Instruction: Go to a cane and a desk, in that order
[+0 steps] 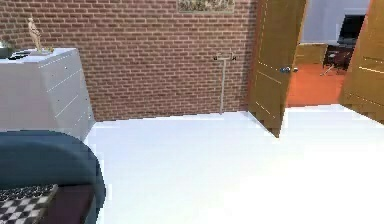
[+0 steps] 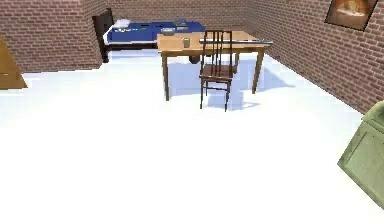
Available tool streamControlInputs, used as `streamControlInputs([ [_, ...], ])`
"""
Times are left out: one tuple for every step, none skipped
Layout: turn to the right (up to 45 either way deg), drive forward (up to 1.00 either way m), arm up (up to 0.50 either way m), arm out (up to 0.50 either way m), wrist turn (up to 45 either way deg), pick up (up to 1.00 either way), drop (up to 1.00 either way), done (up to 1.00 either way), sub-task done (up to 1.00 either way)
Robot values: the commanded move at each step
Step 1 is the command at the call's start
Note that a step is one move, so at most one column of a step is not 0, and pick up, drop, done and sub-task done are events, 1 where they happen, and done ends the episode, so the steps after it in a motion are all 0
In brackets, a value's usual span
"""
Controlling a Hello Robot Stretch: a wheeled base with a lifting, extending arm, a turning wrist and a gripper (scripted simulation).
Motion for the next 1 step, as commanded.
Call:
streamControlInputs([
  [0.0, 1.00, 0.00, 0.00, 0.0, 0.00, 0.00, 0.00, 0.00],
])
